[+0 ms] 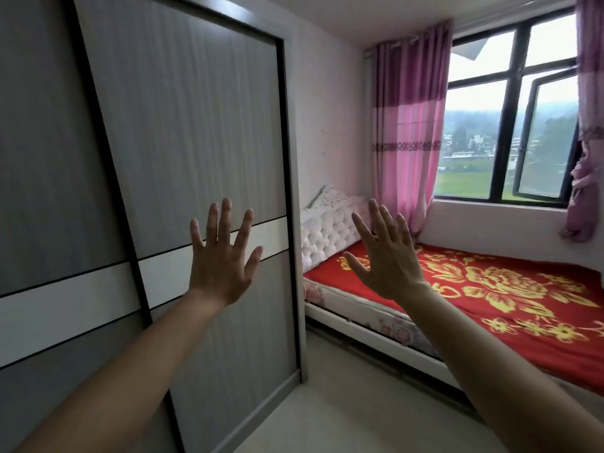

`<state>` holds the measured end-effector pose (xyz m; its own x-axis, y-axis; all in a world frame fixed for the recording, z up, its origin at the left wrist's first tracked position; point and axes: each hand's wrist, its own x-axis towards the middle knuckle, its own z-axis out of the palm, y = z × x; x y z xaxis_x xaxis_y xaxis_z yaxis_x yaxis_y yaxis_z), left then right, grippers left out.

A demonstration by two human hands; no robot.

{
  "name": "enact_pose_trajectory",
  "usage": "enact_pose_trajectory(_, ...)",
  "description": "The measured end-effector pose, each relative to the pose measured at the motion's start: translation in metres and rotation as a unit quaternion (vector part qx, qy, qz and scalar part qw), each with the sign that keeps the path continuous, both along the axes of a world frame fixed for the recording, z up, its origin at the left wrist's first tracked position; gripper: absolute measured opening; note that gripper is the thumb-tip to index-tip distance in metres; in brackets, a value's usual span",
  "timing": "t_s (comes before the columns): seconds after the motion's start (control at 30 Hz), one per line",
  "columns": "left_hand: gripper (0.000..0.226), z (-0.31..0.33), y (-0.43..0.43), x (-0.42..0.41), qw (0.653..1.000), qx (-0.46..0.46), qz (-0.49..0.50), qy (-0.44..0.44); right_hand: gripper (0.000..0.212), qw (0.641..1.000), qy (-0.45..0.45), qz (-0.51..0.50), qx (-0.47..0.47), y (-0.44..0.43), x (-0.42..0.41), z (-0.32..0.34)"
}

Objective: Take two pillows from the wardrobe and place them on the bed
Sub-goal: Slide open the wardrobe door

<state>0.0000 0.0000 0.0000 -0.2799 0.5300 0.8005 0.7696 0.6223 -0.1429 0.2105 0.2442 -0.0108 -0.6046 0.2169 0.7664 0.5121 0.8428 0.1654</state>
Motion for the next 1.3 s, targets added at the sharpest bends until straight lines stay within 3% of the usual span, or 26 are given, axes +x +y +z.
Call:
enact_pose_trajectory(0.4, 0.07, -0.049, 0.126, -0.209, 0.997, -0.017, 0.038, -0.059, 0.086, 0.994, -0.09, 0.007, -0.059, 0.128, -0.228, -0.045)
enact_pose_trajectory(0.6, 0.07, -0.006, 0.203, -0.3, 0.996, 0.014, 0.026, -0.084, 0.085, 0.996, -0.044, -0.02, -0.074, 0.216, -0.3, -0.004)
enact_pose_trajectory(0.8, 0.071, -0.014, 0.285, -0.363, 0.997, -0.013, 0.026, -0.065, 0.083, 0.996, -0.022, -0.006, -0.091, 0.295, -0.359, -0.017)
enact_pose_trajectory(1.13, 0.074, -0.045, 0.42, -0.495, 0.99, -0.043, 0.127, -0.033, 0.08, 0.971, -0.073, 0.099, -0.206, 0.451, -0.533, -0.058)
enact_pose_trajectory(1.3, 0.073, -0.051, 0.454, -0.562, 0.98, -0.045, 0.193, -0.011, 0.072, 0.917, -0.047, 0.239, -0.317, 0.493, -0.639, -0.06)
